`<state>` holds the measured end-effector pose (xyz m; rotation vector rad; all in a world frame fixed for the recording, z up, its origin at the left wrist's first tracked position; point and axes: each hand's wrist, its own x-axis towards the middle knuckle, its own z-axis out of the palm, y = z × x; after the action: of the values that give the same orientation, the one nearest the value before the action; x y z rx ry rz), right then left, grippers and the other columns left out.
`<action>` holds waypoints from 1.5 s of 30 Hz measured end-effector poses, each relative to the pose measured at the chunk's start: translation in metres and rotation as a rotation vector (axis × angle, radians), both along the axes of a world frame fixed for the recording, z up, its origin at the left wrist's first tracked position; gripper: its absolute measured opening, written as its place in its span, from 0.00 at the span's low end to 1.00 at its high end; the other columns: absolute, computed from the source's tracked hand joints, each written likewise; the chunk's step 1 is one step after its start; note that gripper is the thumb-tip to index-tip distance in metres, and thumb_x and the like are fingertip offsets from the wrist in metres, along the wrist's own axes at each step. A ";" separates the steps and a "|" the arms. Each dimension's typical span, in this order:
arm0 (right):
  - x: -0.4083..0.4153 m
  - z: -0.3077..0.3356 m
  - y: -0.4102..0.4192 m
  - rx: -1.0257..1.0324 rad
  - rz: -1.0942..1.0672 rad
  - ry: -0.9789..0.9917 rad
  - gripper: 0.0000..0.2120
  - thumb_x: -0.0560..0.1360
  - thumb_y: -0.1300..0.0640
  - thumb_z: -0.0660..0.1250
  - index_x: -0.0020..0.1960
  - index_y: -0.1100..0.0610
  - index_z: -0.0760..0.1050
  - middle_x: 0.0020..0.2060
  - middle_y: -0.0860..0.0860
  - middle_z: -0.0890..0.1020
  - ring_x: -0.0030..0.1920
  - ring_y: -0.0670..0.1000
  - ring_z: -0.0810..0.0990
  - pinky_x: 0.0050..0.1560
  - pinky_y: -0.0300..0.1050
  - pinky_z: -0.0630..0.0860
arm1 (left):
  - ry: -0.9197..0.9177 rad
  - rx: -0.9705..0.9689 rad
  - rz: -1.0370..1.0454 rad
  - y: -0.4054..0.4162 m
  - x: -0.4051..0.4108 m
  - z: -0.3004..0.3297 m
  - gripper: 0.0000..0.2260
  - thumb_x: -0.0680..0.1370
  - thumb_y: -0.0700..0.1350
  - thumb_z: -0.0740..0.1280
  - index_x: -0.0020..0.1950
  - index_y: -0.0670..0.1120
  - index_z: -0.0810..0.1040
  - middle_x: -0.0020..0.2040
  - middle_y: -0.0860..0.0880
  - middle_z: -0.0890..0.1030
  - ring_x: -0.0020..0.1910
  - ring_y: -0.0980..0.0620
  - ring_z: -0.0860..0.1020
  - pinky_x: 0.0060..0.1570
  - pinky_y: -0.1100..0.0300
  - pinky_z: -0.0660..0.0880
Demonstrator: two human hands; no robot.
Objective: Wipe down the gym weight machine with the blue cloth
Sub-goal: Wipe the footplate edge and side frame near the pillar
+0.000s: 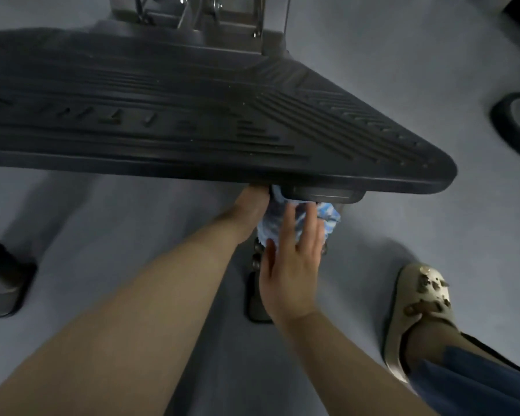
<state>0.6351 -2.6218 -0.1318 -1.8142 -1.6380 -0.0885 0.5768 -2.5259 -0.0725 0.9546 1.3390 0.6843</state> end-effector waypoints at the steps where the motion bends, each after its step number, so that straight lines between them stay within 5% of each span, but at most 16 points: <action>1: -0.001 -0.005 0.000 -0.014 -0.008 -0.083 0.27 0.75 0.52 0.54 0.73 0.58 0.57 0.71 0.60 0.56 0.68 0.62 0.57 0.69 0.55 0.56 | 0.005 0.008 -0.017 0.000 0.001 -0.004 0.16 0.83 0.44 0.50 0.55 0.39 0.75 0.58 0.42 0.77 0.52 0.47 0.77 0.52 0.59 0.72; 4: 0.001 -0.024 0.003 -0.075 0.019 -0.221 0.27 0.76 0.49 0.54 0.73 0.58 0.57 0.71 0.61 0.56 0.68 0.62 0.59 0.71 0.53 0.52 | 0.013 0.021 -0.033 -0.001 0.001 -0.028 0.18 0.84 0.46 0.48 0.66 0.39 0.71 0.66 0.43 0.72 0.64 0.48 0.72 0.63 0.63 0.67; 6: 0.000 -0.040 -0.003 -0.136 0.053 -0.260 0.27 0.76 0.49 0.54 0.72 0.58 0.58 0.71 0.60 0.62 0.68 0.62 0.65 0.69 0.55 0.61 | 0.045 -0.049 -0.005 -0.011 -0.002 -0.042 0.18 0.83 0.43 0.50 0.70 0.38 0.65 0.66 0.46 0.70 0.66 0.50 0.69 0.57 0.70 0.67; 9: -0.003 -0.052 -0.015 -0.205 0.106 -0.241 0.26 0.76 0.50 0.53 0.72 0.58 0.58 0.70 0.56 0.67 0.65 0.61 0.74 0.63 0.62 0.70 | 0.073 -0.219 0.050 -0.021 -0.001 -0.065 0.17 0.83 0.41 0.50 0.69 0.37 0.66 0.68 0.37 0.70 0.68 0.42 0.68 0.64 0.59 0.64; 11: 0.002 -0.055 -0.018 -0.200 0.126 -0.289 0.27 0.76 0.51 0.53 0.74 0.57 0.56 0.70 0.53 0.63 0.63 0.60 0.75 0.66 0.58 0.67 | 0.126 -0.261 0.080 -0.029 -0.007 -0.070 0.17 0.83 0.41 0.49 0.70 0.39 0.66 0.68 0.38 0.70 0.67 0.43 0.69 0.64 0.58 0.64; 14: 0.011 -0.049 -0.020 -0.176 0.161 -0.322 0.32 0.77 0.52 0.54 0.78 0.53 0.45 0.71 0.52 0.59 0.67 0.58 0.69 0.72 0.54 0.54 | 0.110 -0.132 -0.004 -0.045 -0.016 -0.071 0.15 0.83 0.43 0.52 0.64 0.45 0.73 0.60 0.44 0.78 0.54 0.50 0.77 0.50 0.65 0.72; 16: 0.015 -0.039 -0.015 -0.136 0.150 -0.284 0.30 0.77 0.51 0.54 0.77 0.53 0.50 0.72 0.54 0.57 0.70 0.57 0.61 0.71 0.54 0.51 | 0.088 -0.057 0.025 -0.045 -0.015 -0.054 0.14 0.83 0.43 0.52 0.61 0.46 0.75 0.53 0.49 0.79 0.46 0.55 0.77 0.39 0.73 0.73; 20: 0.012 -0.014 0.005 -0.073 0.012 -0.174 0.27 0.77 0.50 0.53 0.74 0.55 0.54 0.72 0.57 0.54 0.72 0.58 0.54 0.72 0.56 0.52 | 0.021 0.069 0.122 -0.025 -0.003 -0.012 0.15 0.83 0.49 0.50 0.55 0.51 0.76 0.51 0.51 0.79 0.51 0.53 0.77 0.50 0.64 0.75; 23: 0.011 -0.015 0.006 -0.058 0.016 -0.139 0.26 0.78 0.49 0.52 0.74 0.53 0.53 0.73 0.56 0.52 0.72 0.59 0.51 0.72 0.58 0.48 | 0.020 0.152 0.096 -0.018 -0.002 -0.006 0.15 0.83 0.51 0.49 0.55 0.52 0.74 0.45 0.58 0.75 0.46 0.59 0.73 0.36 0.71 0.70; 25: 0.014 -0.022 0.007 -0.050 0.030 -0.161 0.26 0.77 0.50 0.53 0.74 0.53 0.53 0.72 0.57 0.52 0.73 0.59 0.50 0.71 0.60 0.50 | 0.038 0.204 0.017 -0.021 -0.002 -0.015 0.18 0.83 0.51 0.47 0.65 0.50 0.72 0.51 0.56 0.73 0.51 0.61 0.71 0.38 0.76 0.67; 28: 0.018 -0.033 0.007 -0.058 0.057 -0.250 0.26 0.77 0.49 0.54 0.73 0.53 0.55 0.71 0.57 0.55 0.71 0.60 0.53 0.70 0.61 0.50 | 0.036 0.204 -0.046 -0.023 -0.004 -0.036 0.16 0.84 0.48 0.47 0.62 0.50 0.73 0.49 0.55 0.76 0.49 0.60 0.73 0.35 0.83 0.67; 31: 0.022 -0.051 -0.003 -0.068 0.123 -0.373 0.25 0.76 0.48 0.55 0.71 0.54 0.59 0.68 0.55 0.60 0.66 0.59 0.61 0.70 0.61 0.51 | 0.152 0.165 -0.030 -0.034 -0.010 -0.062 0.13 0.83 0.46 0.49 0.57 0.51 0.74 0.45 0.53 0.79 0.45 0.59 0.75 0.36 0.79 0.68; 33: 0.025 -0.068 -0.013 -0.096 0.172 -0.426 0.26 0.74 0.49 0.56 0.71 0.55 0.59 0.68 0.54 0.61 0.64 0.57 0.64 0.69 0.59 0.52 | 0.202 0.130 -0.032 -0.045 -0.013 -0.085 0.16 0.83 0.46 0.51 0.64 0.46 0.74 0.56 0.46 0.79 0.56 0.53 0.76 0.50 0.72 0.68; 36: 0.024 -0.091 -0.030 -0.208 0.185 -0.430 0.27 0.76 0.49 0.54 0.72 0.57 0.56 0.69 0.52 0.60 0.64 0.58 0.72 0.69 0.58 0.56 | 0.066 0.070 0.054 -0.058 -0.013 -0.105 0.18 0.83 0.50 0.51 0.68 0.46 0.71 0.62 0.48 0.76 0.63 0.52 0.73 0.64 0.60 0.67; 39: 0.024 -0.107 -0.047 -0.350 0.214 -0.448 0.28 0.76 0.48 0.52 0.73 0.58 0.54 0.70 0.53 0.63 0.62 0.59 0.75 0.69 0.60 0.62 | 0.053 -0.047 0.114 -0.073 -0.010 -0.116 0.19 0.83 0.53 0.49 0.67 0.48 0.71 0.59 0.50 0.76 0.59 0.53 0.74 0.57 0.61 0.69; 45: 0.030 -0.099 -0.049 -0.354 0.254 -0.484 0.28 0.75 0.50 0.53 0.73 0.59 0.58 0.70 0.54 0.67 0.63 0.60 0.71 0.70 0.58 0.53 | 0.131 -0.125 0.081 -0.076 -0.012 -0.129 0.18 0.83 0.50 0.50 0.69 0.47 0.70 0.64 0.46 0.75 0.62 0.48 0.74 0.55 0.60 0.69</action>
<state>0.6648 -2.6708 -0.2307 -1.9210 -2.3379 -0.1395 0.5644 -2.6014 -0.2014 0.8603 1.5249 0.5994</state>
